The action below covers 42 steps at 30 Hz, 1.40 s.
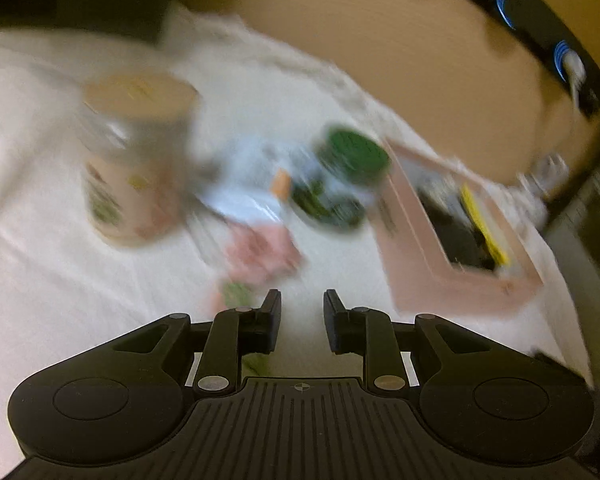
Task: Organize soft objects
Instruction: 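Move both grippers back over the blanket toward the remaining items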
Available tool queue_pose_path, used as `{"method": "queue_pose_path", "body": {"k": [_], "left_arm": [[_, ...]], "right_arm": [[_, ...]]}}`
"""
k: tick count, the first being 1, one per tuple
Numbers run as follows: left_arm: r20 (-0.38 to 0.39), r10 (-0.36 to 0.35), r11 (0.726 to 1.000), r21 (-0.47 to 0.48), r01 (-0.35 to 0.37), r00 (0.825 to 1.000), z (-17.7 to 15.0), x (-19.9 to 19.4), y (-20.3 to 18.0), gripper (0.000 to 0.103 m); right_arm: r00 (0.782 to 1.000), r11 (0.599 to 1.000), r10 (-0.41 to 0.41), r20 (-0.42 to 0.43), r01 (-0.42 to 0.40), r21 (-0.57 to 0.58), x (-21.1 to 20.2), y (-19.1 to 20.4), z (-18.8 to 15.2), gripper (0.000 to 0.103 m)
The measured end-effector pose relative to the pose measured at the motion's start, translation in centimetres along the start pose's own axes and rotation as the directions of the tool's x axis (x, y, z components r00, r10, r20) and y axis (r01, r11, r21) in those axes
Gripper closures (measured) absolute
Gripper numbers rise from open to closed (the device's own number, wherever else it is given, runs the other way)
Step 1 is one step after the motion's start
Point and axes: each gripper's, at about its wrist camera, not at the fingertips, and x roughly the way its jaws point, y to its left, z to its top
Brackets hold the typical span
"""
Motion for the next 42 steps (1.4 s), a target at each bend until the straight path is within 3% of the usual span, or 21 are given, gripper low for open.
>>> {"method": "queue_pose_path", "body": {"k": [2,8,16,23,26,28,30,35,42], "left_arm": [[0.053,0.09,0.995,-0.048,-0.087,0.995,0.6,-0.5,1.1,0.078],[0.044,0.213,0.972,-0.107,-0.207,0.976,1.2,0.5,3.6,0.078],[0.022,0.204,0.976,-0.088,-0.201,0.979,0.9,2.9,2.9,0.077],[0.02,0.307,0.949,-0.079,-0.304,0.952,2.2,5.9,1.0,0.074],[0.022,0.333,0.936,-0.131,-0.328,0.942,2.4,6.3,0.7,0.075],[0.023,0.306,0.936,-0.19,-0.296,0.952,2.5,6.2,0.9,0.075],[0.023,0.31,0.928,-0.224,-0.297,0.95,2.6,6.3,0.9,0.075],[0.028,0.358,0.925,-0.149,-0.35,0.933,3.2,7.7,0.2,0.076],[0.054,0.361,0.932,-0.047,-0.359,0.931,3.3,8.4,0.2,0.082]], "right_arm": [[1.0,1.0,0.001,0.001,-0.001,0.0,0.0,-0.1,0.0,0.0],[1.0,1.0,0.003,0.001,-0.003,-0.001,0.0,-0.1,0.0,0.0],[1.0,1.0,0.004,0.002,-0.004,0.001,-0.1,-0.3,0.0,0.0],[1.0,1.0,0.006,0.002,-0.006,0.003,-0.2,-0.2,0.0,0.0],[1.0,1.0,0.007,0.002,-0.007,0.004,-0.2,-0.2,-0.1,0.0],[1.0,1.0,0.01,0.003,-0.01,0.007,-0.2,-0.2,-0.1,0.0],[1.0,1.0,0.013,0.004,-0.013,0.011,-0.3,-0.3,-0.1,0.0],[1.0,1.0,0.007,0.002,-0.007,0.007,-0.3,-0.1,-0.1,0.0],[1.0,1.0,0.004,-0.002,-0.004,0.0,-0.2,-0.1,0.0,0.0]]}}
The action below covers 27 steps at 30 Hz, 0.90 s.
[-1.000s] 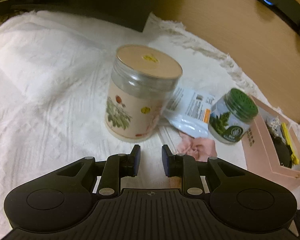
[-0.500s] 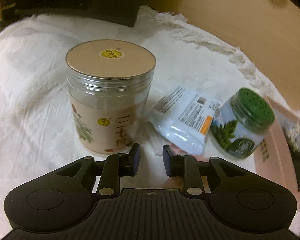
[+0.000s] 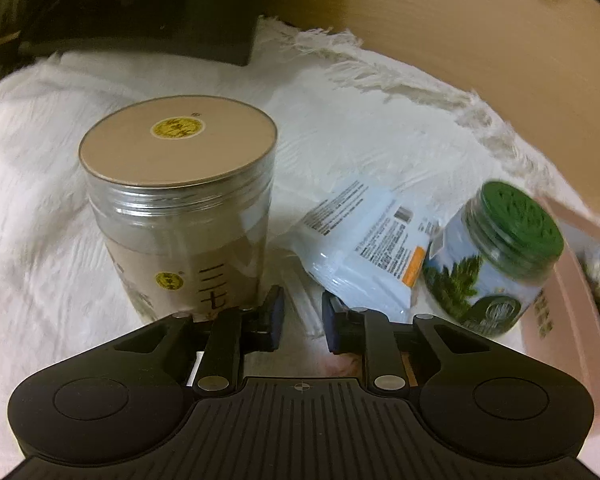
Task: Organize soft objects
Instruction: 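Move both grippers back over the blanket toward the remaining items, then grasp the clear plastic piece with the left gripper while the right gripper grasps the green ribbon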
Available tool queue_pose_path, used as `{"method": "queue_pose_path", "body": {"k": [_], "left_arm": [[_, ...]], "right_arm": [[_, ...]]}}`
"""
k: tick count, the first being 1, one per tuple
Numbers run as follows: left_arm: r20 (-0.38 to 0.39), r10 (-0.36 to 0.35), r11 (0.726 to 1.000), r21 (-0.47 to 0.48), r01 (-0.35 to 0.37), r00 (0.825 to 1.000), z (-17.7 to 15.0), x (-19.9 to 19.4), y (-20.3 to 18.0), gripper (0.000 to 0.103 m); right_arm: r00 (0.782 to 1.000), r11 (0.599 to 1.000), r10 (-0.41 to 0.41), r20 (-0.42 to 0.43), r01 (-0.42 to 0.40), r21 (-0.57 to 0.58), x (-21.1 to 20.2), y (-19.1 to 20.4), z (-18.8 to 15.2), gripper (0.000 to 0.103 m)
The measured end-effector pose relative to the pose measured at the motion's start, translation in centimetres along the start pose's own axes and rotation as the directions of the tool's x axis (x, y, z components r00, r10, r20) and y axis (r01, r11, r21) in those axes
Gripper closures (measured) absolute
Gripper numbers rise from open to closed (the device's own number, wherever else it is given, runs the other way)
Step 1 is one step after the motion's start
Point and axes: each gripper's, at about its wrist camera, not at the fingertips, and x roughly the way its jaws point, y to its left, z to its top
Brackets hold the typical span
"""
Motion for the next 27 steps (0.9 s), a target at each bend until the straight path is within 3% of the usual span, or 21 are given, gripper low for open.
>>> {"method": "queue_pose_path", "body": {"k": [1,4,6,14,20,27], "left_arm": [[-0.008,-0.007,1.0,0.022,0.007,1.0,-0.1,-0.2,0.2,0.087],[-0.051,-0.049,0.999,-0.019,0.049,0.997,-0.6,-1.7,1.5,0.088],[-0.065,-0.062,0.998,-0.019,0.061,0.996,-1.5,-2.9,2.1,0.088],[-0.082,-0.087,0.995,-0.057,0.082,0.993,-4.3,-7.6,5.6,0.088],[-0.087,-0.089,0.992,-0.097,0.08,0.992,-5.3,-8.8,8.5,0.088],[-0.094,-0.106,0.992,-0.082,0.098,0.99,-5.4,-9.2,9.3,0.088]], "right_arm": [[1.0,1.0,0.0,-0.003,0.0,-0.002,0.0,0.0,0.1,0.0],[0.999,1.0,0.008,-0.053,-0.008,-0.017,0.2,0.2,0.9,0.0],[0.991,0.996,0.075,-0.111,-0.079,-0.035,0.3,0.9,2.3,0.004],[0.976,0.963,0.207,-0.067,-0.216,-0.164,0.3,7.0,6.8,0.006],[0.963,0.949,0.233,-0.137,-0.256,-0.183,3.4,9.7,7.4,0.009],[0.962,0.947,0.225,-0.152,-0.253,-0.198,5.9,10.4,7.6,0.016]]}}
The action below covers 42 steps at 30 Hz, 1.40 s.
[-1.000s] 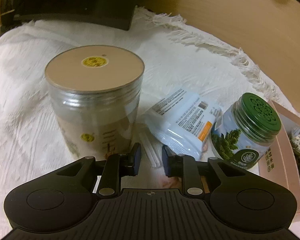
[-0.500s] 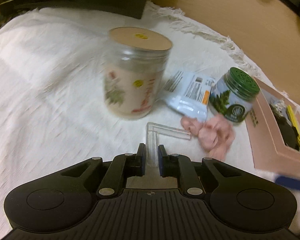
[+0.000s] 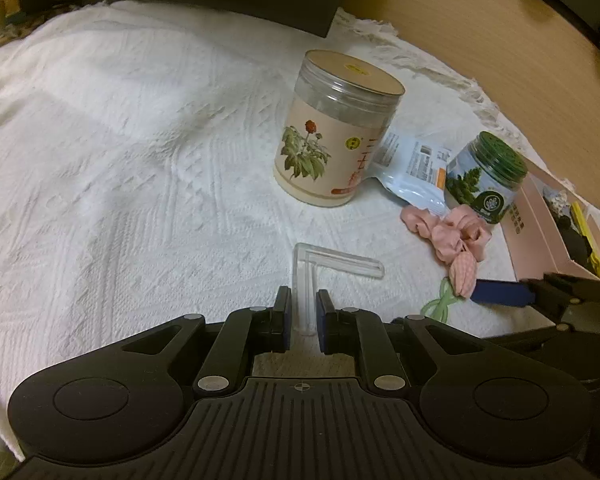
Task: Organize soft objects
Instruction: 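Grasp the clear plastic piece with the left gripper while the right gripper grasps the green ribbon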
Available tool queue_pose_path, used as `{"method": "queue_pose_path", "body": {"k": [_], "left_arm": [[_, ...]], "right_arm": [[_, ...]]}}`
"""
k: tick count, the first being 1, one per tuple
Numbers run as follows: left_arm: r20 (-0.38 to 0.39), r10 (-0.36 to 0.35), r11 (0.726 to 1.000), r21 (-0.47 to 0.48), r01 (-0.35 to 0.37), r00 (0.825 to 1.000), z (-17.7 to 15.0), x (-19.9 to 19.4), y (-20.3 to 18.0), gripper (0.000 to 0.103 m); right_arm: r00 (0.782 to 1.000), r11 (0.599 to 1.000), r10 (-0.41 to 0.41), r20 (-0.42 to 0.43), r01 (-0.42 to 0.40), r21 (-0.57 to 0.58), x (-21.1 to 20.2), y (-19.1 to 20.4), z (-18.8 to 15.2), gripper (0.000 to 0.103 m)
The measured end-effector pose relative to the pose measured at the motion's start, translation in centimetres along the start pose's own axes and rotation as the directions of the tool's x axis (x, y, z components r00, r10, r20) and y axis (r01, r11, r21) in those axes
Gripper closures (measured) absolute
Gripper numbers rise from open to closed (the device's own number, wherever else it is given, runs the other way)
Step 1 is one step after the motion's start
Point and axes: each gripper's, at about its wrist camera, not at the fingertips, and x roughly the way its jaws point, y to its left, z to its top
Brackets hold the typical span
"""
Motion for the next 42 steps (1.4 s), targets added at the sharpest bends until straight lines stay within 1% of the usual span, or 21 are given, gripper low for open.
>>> {"method": "queue_pose_path", "body": {"k": [2,3,5,7,8,9,12,20,21,22,24,26,28,30,31,37,39,41,42], "left_arm": [[0.0,-0.003,1.0,0.003,0.003,1.0,0.0,0.1,-0.1,0.088],[0.0,-0.005,1.0,0.005,0.005,1.0,0.1,0.2,-0.1,0.088],[-0.003,-0.007,1.0,0.014,0.007,1.0,0.2,0.3,-0.3,0.088],[-0.009,-0.008,1.0,0.025,0.009,1.0,0.3,0.4,-0.4,0.088],[-0.013,-0.01,0.999,0.031,0.01,1.0,0.4,0.4,-0.4,0.088],[-0.016,-0.012,0.999,0.032,0.013,1.0,0.5,0.5,-0.4,0.088],[-0.026,-0.018,0.999,0.045,0.019,0.999,0.7,0.6,-0.4,0.087],[-0.022,-0.029,0.997,0.069,0.031,0.999,0.6,0.6,-0.3,0.087],[-0.019,-0.03,0.997,0.069,0.031,0.999,0.6,0.6,-0.3,0.087],[-0.014,-0.028,0.997,0.068,0.029,1.0,0.5,0.6,-0.3,0.086],[-0.004,-0.02,0.997,0.068,0.02,1.0,0.3,0.5,-0.4,0.086],[0.001,-0.006,0.997,0.083,0.006,1.0,0.2,0.5,-0.7,0.086],[-0.002,0.007,0.995,0.101,-0.007,1.0,0.3,0.5,-1.0,0.086],[-0.008,0.012,0.994,0.109,-0.011,1.0,0.5,0.6,-1.1,0.086],[-0.01,0.012,0.994,0.111,-0.011,1.0,0.5,0.6,-1.1,0.086],[-0.003,0.01,0.993,0.118,-0.01,1.0,0.2,0.4,-1.2,0.086],[-0.002,0.006,0.993,0.117,-0.005,1.0,0.2,0.4,-1.1,0.086],[-0.004,-0.001,0.994,0.112,0.002,1.0,0.2,0.4,-1.0,0.086],[-0.005,-0.005,0.994,0.112,0.005,1.0,0.3,0.4,-0.9,0.086]], "right_arm": [[0.999,0.999,0.034,0.008,-0.034,-0.011,-0.2,0.0,0.0,0.021],[0.999,0.999,0.031,0.009,-0.031,-0.027,-0.1,0.2,0.0,0.027],[1.0,0.998,-0.005,0.017,0.006,-0.06,-0.2,0.6,-0.2,0.035],[1.0,0.998,0.001,0.013,0.0,-0.056,-0.6,0.5,-0.2,0.052],[1.0,0.998,-0.005,0.011,0.006,-0.058,-0.8,0.5,-0.1,0.063],[1.0,0.998,-0.009,0.003,0.009,-0.059,-0.9,0.4,-0.1,0.073],[1.0,0.998,-0.024,-0.01,0.023,-0.055,-1.5,0.3,-0.1,0.077],[0.996,0.996,-0.086,-0.027,0.085,-0.038,-2.7,-0.9,-1.4,0.076],[0.995,0.995,-0.095,-0.028,0.094,-0.042,-3.0,-1.0,-1.6,0.075],[0.994,0.994,-0.103,-0.031,0.101,-0.048,-3.3,-1.1,-1.9,0.072],[0.994,0.994,-0.101,-0.042,0.098,-0.048,-3.8,-1.4,-2.5,0.052],[0.995,0.995,-0.096,-0.037,0.096,-0.027,-4.4,-1.8,-3.2,0.043],[0.995,0.996,-0.094,-0.032,0.094,0.0,-4.9,-2.3,-3.7,0.041],[0.996,0.996,-0.088,-0.028,0.089,0.024,-5.3,-2.6,-3.8,0.032],[0.996,0.996,-0.083,-0.026,0.083,0.03,-5.4,-2.7,-3.8,0.03],[0.998,0.998,-0.066,-0.003,0.066,-0.012,-5.5,-1.8,-3.9,0.027],[0.998,0.998,-0.07,-0.001,0.07,-0.001,-4.8,-1.7,-3.4,0.027],[0.998,0.997,-0.065,0.013,0.065,0.037,-4.0,-1.9,-2.7,0.028],[0.998,0.996,-0.064,0.012,0.063,0.055,-3.6,-2.0,-2.3,0.032]]}}
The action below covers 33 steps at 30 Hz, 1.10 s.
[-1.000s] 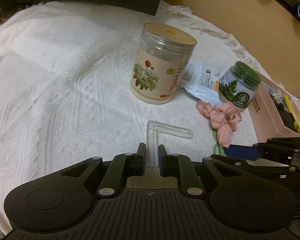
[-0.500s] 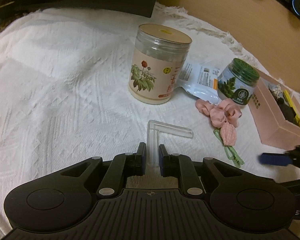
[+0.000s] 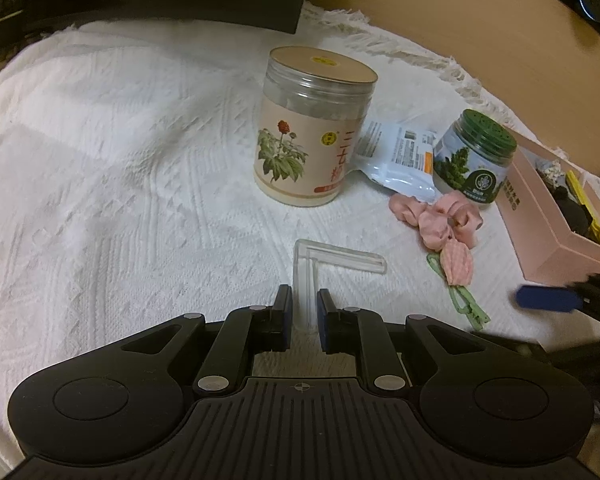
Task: Organize soft objects
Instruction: 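Grasp the clear plastic piece with the left gripper while the right gripper grasps the green ribbon, then carry the plastic piece and green ribbon over the pink box and release both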
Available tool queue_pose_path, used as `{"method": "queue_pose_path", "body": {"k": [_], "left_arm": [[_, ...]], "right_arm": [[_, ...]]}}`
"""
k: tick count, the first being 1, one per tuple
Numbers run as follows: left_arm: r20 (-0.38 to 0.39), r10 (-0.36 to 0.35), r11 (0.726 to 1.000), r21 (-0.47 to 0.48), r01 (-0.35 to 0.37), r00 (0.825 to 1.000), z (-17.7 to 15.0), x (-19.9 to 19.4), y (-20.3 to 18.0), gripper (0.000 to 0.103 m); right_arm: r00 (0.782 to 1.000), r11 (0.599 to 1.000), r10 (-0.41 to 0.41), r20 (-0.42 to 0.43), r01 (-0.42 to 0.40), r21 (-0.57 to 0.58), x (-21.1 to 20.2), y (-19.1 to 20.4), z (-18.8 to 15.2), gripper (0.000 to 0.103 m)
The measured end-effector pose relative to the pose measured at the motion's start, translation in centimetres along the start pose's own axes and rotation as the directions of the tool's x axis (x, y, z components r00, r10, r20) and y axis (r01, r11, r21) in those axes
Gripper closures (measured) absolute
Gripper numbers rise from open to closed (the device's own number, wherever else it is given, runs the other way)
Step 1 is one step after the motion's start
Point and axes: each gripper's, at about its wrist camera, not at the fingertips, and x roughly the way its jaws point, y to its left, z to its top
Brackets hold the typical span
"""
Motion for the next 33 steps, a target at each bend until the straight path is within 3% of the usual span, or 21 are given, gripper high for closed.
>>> {"method": "queue_pose_path", "body": {"k": [1,2,6,18,23,27,33], "left_arm": [[0.0,-0.003,1.0,0.001,0.003,1.0,0.0,0.0,0.0,0.086],[-0.001,-0.005,1.0,0.004,0.005,1.0,0.0,0.0,0.1,0.086],[0.001,-0.011,1.0,0.004,0.011,1.0,0.0,0.0,0.2,0.086],[0.0,-0.008,1.0,0.023,0.008,1.0,0.0,-0.1,-0.2,0.088],[-0.036,-0.077,0.993,0.09,0.08,0.996,-0.7,-1.0,-1.8,0.088],[-0.095,-0.188,0.955,0.213,0.205,0.978,-2.4,-2.2,-4.7,0.088],[-0.172,-0.328,0.867,0.337,0.368,0.929,-3.4,-3.9,-9.6,0.088]], "right_arm": [[1.0,1.0,0.004,-0.004,-0.003,0.015,0.4,0.0,0.4,0.037],[1.0,1.0,0.013,-0.013,-0.013,0.026,0.9,0.0,0.7,0.053],[0.999,1.0,0.001,-0.044,-0.002,-0.028,1.4,0.9,1.3,0.084],[0.998,1.0,0.016,-0.058,-0.017,-0.015,-1.9,0.4,1.1,0.084],[1.0,1.0,-0.008,-0.024,0.008,0.001,-5.4,-0.6,0.6,0.084],[0.998,0.998,-0.056,-0.012,0.056,0.028,-8.4,-2.0,-0.9,0.084],[0.984,0.976,-0.179,0.016,0.175,0.128,-13.6,-5.3,-3.8,0.084]]}}
